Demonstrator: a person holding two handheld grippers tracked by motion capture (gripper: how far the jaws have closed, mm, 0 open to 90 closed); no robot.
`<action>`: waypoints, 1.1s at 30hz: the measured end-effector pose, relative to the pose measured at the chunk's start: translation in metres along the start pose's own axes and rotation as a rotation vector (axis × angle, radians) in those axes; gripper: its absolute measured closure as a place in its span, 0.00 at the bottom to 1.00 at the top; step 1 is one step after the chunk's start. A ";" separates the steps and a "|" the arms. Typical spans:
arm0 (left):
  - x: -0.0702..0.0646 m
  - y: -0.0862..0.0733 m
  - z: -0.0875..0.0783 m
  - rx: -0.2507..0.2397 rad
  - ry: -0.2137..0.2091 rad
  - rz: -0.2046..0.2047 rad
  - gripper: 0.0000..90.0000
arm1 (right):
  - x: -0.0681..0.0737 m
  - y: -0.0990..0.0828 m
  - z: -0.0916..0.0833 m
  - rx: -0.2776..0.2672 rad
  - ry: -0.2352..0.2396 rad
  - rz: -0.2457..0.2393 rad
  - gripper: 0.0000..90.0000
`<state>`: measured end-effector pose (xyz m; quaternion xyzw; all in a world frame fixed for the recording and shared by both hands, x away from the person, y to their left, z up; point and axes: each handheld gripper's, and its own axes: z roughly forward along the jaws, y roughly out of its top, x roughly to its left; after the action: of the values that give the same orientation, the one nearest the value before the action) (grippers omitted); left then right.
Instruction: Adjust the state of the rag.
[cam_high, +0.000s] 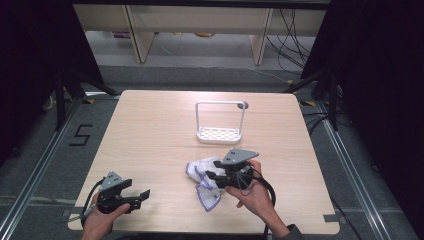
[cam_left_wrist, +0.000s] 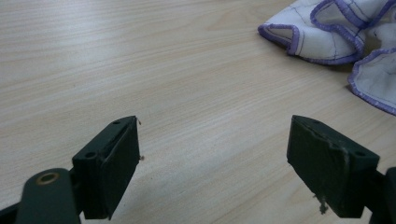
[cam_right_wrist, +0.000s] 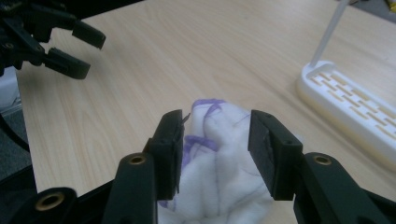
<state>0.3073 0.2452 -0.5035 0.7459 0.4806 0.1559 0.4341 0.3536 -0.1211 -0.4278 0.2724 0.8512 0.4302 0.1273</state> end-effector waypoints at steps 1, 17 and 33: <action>0.000 0.000 0.000 0.000 0.000 0.000 0.18 | 0.003 -0.001 0.004 0.015 0.001 0.006 0.61; -0.004 0.002 0.006 0.010 -0.036 0.000 0.19 | -0.002 0.003 0.009 0.034 -0.063 -0.184 1.00; -0.015 0.017 0.029 0.030 -0.066 0.062 0.20 | -0.001 0.008 0.042 0.144 -0.030 0.001 0.56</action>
<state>0.3288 0.2146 -0.5040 0.7717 0.4450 0.1372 0.4332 0.3764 -0.0906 -0.4463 0.2875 0.8778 0.3638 0.1200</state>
